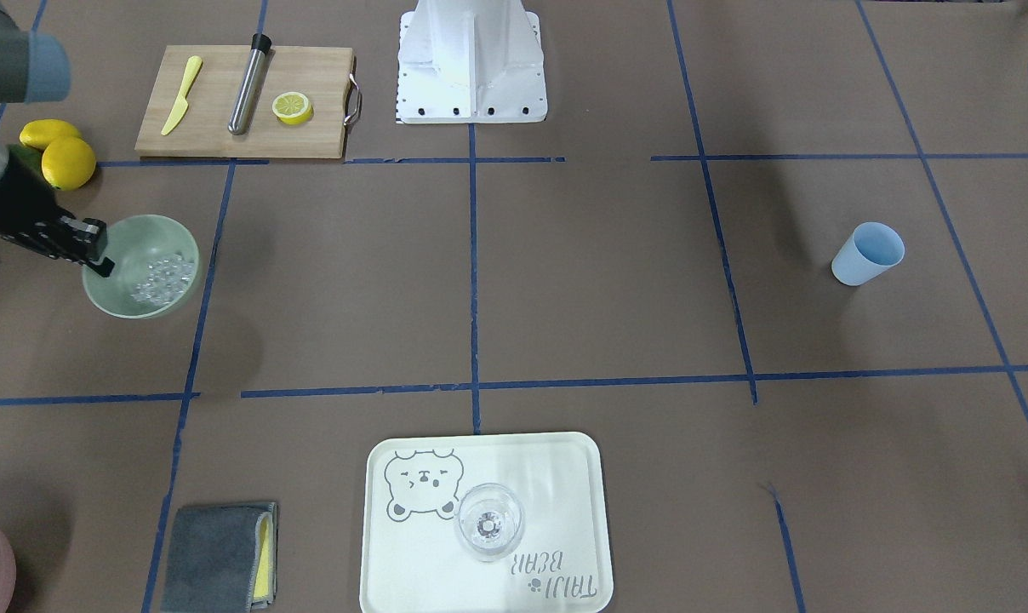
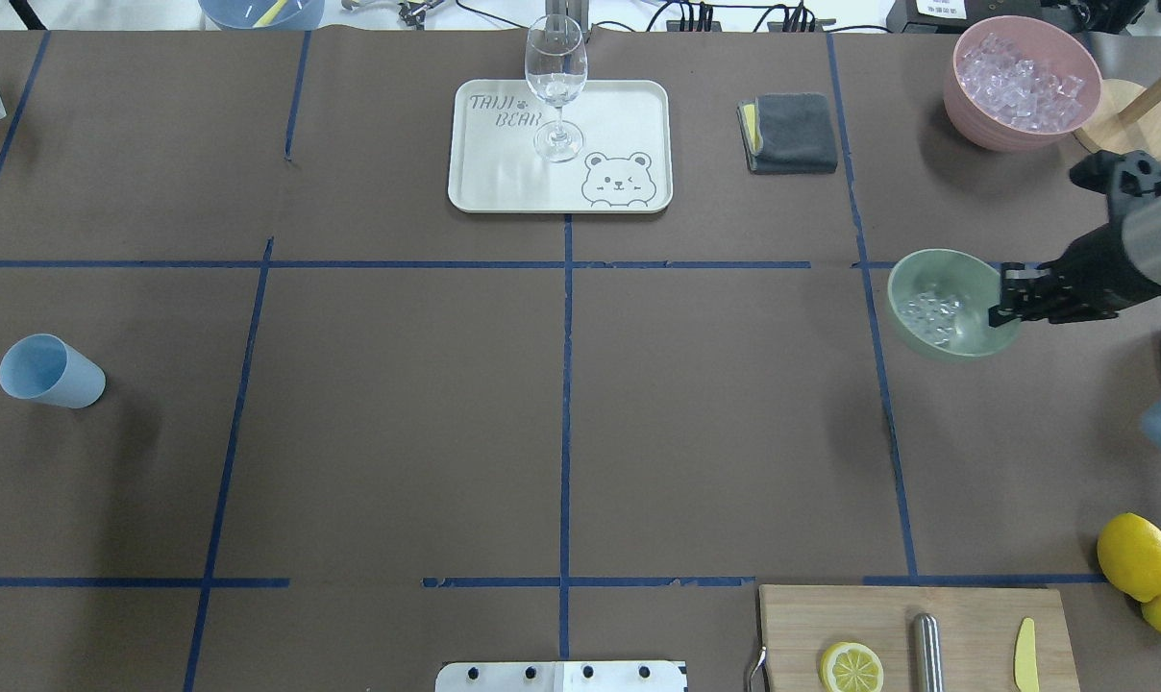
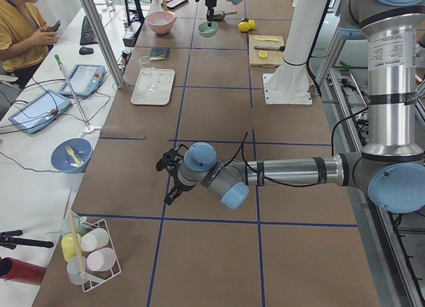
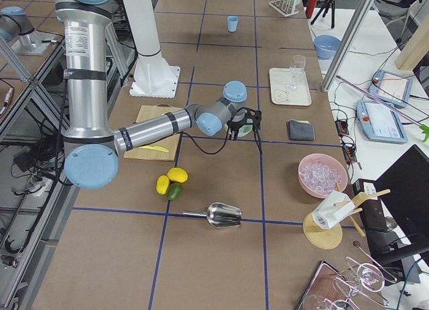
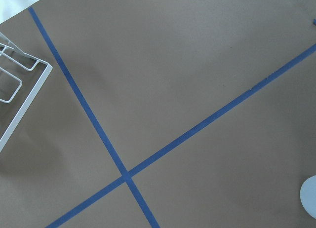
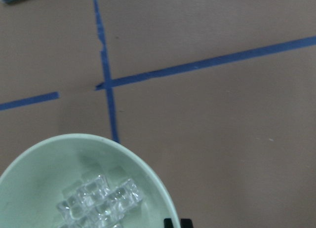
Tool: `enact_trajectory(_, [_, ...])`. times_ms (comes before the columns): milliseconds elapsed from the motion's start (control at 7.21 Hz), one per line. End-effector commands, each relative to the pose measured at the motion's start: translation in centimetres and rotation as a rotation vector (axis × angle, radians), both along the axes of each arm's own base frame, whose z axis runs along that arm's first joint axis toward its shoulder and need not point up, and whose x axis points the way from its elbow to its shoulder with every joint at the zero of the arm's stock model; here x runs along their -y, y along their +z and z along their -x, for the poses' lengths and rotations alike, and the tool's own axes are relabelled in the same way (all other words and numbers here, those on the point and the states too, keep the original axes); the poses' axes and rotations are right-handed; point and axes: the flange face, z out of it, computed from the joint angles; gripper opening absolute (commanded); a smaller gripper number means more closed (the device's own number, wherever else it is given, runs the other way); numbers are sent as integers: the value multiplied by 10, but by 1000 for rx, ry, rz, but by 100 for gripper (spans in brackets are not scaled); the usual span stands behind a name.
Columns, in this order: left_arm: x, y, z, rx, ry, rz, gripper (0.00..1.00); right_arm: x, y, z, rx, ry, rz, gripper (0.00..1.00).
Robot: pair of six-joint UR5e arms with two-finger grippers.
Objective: Pour ice into bowl
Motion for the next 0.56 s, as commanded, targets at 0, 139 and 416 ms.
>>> enact_trajectory(0, [-1, 1, 0, -2, -2, 7, 100, -19, 54, -36, -63, 26, 50, 0])
enact_trajectory(139, [-1, 1, 0, -2, -2, 7, 100, -17, 60, -25, -72, 12, 58, 0])
enact_trajectory(416, [-1, 1, 0, -2, -2, 5, 100, -22, 66, 4, -112, -18, 6, 0])
